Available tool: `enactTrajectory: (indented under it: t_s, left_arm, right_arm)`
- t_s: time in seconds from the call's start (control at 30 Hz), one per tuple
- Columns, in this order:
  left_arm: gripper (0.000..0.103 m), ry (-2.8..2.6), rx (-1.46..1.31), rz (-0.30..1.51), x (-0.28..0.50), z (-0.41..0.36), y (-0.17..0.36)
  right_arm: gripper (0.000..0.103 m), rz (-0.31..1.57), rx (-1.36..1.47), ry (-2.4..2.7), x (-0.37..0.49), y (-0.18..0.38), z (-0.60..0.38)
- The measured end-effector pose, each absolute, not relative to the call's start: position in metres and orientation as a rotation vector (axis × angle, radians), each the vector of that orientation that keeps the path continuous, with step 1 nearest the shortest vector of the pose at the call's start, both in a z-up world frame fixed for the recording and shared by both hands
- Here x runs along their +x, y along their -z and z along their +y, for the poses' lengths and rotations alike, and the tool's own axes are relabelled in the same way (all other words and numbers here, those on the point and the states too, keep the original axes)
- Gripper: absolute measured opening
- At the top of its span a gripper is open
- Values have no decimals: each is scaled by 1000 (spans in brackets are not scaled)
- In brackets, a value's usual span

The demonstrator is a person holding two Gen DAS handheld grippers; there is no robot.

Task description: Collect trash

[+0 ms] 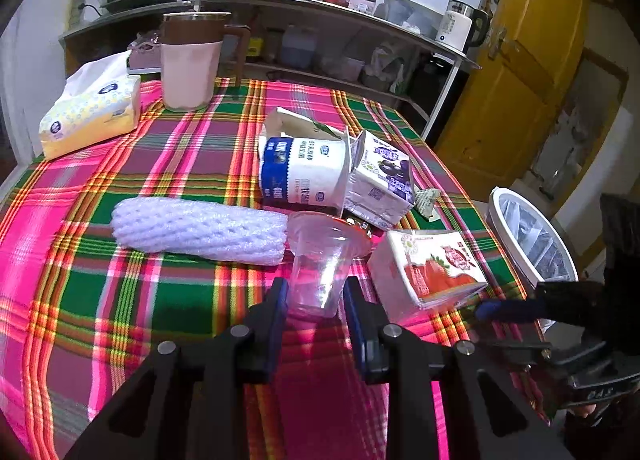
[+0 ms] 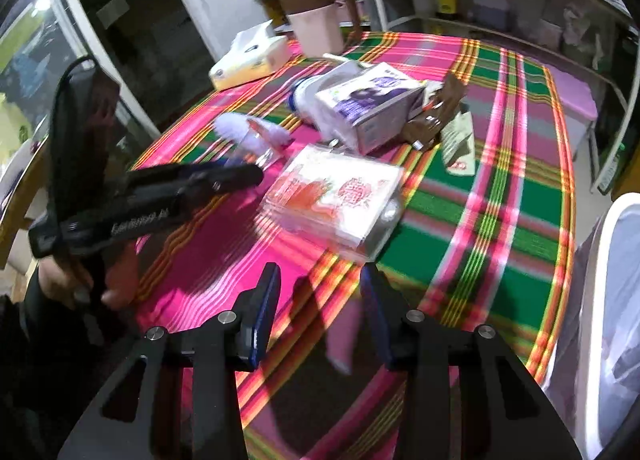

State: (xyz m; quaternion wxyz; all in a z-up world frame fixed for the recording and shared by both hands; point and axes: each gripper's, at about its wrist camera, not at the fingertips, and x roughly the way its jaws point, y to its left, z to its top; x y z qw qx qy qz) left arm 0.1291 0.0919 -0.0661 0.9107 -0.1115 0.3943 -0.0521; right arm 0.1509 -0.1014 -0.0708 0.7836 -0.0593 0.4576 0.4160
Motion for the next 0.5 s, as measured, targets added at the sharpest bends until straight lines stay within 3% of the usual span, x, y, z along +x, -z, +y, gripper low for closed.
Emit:
enactTrajectory:
  t_s: [0.13, 0.5]
  left_arm:
    - [29, 95, -243, 806, 121, 97, 64]
    - [29, 86, -251, 800, 107, 104, 62]
  right_arm:
    - [55, 945, -88, -857, 154, 65, -113]
    - [60, 763, -399, -972, 175, 60, -88]
